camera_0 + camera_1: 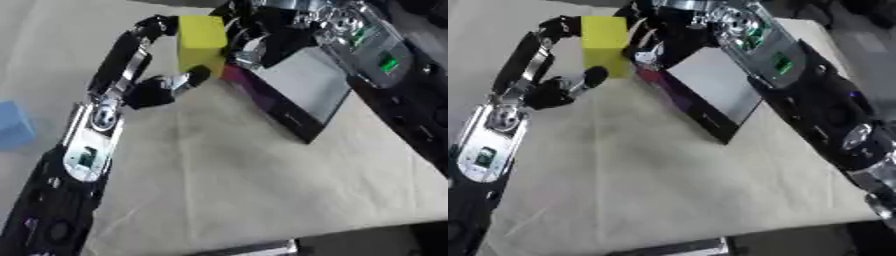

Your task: Pick up the objects with one hand, pass them to the other hand, and then place them into the box on the other side of the table.

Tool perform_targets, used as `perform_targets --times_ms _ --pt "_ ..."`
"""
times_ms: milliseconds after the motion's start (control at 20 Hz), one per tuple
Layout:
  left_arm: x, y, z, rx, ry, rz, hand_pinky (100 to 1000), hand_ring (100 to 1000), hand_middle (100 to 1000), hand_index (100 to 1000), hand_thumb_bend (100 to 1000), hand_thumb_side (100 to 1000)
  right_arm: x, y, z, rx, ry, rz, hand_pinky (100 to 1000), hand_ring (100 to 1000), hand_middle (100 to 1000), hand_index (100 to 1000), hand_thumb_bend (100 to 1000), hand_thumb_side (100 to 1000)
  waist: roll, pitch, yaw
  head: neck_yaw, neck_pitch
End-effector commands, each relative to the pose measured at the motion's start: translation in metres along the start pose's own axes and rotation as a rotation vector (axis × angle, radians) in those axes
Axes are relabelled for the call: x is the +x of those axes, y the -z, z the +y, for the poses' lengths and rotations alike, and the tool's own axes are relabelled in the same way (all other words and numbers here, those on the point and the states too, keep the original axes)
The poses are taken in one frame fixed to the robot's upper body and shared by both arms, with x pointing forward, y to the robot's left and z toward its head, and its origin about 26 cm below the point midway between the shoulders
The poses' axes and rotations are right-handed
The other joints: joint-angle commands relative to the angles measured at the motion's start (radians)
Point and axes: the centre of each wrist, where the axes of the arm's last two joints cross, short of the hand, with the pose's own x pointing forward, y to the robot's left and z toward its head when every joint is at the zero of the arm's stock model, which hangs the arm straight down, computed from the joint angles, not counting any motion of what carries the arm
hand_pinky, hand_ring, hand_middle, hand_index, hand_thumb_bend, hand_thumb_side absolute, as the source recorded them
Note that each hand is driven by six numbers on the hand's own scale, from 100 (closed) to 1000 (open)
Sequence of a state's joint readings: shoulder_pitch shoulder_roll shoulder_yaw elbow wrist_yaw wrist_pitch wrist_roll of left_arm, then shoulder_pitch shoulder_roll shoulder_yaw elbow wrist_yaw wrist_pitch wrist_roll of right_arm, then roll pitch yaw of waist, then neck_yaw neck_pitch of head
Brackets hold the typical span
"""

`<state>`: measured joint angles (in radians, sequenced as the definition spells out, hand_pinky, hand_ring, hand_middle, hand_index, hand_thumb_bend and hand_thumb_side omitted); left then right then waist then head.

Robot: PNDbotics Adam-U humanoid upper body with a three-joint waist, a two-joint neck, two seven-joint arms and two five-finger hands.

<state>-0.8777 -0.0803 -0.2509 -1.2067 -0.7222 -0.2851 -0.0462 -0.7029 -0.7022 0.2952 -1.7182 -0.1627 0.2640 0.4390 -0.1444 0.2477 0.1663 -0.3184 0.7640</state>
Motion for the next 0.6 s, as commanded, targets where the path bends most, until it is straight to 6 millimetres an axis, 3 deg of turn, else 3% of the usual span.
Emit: perform_targets --times_ms 50,600 --pt "0.005 0.003 0.006 0.017 0.010 -0.022 864 788 751 892 728 904 0.003 -0.009 -0.014 -0.037 -0.041 0.020 650 720 483 635 100 100 0.002 -0.003 -0.003 -0.005 0.003" --pt "-0.007 -0.007 0.010 0.051 0.020 0.040 858 782 744 881 699 905 -0.008 -0.019 -0.019 -0.075 -0.044 0.062 652 719 484 635 100 100 0.006 -0.013 -0.015 -0.007 0.006"
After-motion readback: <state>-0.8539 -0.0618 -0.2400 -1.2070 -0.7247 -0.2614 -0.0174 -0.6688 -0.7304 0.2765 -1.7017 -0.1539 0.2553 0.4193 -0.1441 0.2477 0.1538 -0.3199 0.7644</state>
